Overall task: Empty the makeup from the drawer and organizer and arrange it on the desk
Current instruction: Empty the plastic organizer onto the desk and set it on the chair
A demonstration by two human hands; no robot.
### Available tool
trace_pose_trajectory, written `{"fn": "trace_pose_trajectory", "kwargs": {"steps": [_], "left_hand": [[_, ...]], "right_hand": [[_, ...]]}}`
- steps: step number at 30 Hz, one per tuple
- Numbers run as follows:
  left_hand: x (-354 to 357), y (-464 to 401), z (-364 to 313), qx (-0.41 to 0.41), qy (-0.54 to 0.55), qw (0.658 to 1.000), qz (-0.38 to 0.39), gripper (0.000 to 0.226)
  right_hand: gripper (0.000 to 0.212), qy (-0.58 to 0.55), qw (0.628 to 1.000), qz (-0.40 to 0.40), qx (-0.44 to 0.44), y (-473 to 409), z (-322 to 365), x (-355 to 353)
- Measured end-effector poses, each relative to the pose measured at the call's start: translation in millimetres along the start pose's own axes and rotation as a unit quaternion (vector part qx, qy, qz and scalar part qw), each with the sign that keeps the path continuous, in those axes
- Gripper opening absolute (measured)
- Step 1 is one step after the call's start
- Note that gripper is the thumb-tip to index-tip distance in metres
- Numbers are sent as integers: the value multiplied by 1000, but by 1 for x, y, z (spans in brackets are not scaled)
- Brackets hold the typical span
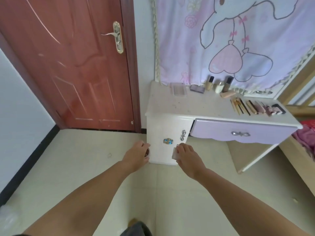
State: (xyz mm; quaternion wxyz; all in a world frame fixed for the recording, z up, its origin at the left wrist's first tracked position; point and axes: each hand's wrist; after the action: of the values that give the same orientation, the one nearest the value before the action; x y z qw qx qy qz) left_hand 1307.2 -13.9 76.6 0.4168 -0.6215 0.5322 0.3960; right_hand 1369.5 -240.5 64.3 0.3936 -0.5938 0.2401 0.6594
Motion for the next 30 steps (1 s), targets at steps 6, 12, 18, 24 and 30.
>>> {"fn": "trace_pose_trajectory", "kwargs": {"steps": [6,12,18,24,30], "left_hand": [[12,-150,50,37,6,999,-4,45],[0,-297,96,59,1,997,52,46],[16,-402,111,49,29,994,96,53],[43,-498,125,-12,64,995,70,50],[75,-584,140,-43,63,995,70,47]], "right_hand": [[46,3,1000,2,10,-142,-37,30],[47,-10,998,0,63,-273,-59,36],[47,-32,996,25,84,-372,-98,48],[47,-67,995,63,37,-486,-143,68],[44,-73,992,102,-14,-582,-178,102]]}}
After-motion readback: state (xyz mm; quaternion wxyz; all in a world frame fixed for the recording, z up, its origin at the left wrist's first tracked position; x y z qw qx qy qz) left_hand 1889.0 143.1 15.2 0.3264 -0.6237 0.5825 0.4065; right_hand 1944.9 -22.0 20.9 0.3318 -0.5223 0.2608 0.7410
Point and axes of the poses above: each hand's wrist, its own y-axis away from the middle knuckle, its own x-axis out of the palm, z = x × y, and after that the axes turned 9 degrees about -z, right-handed
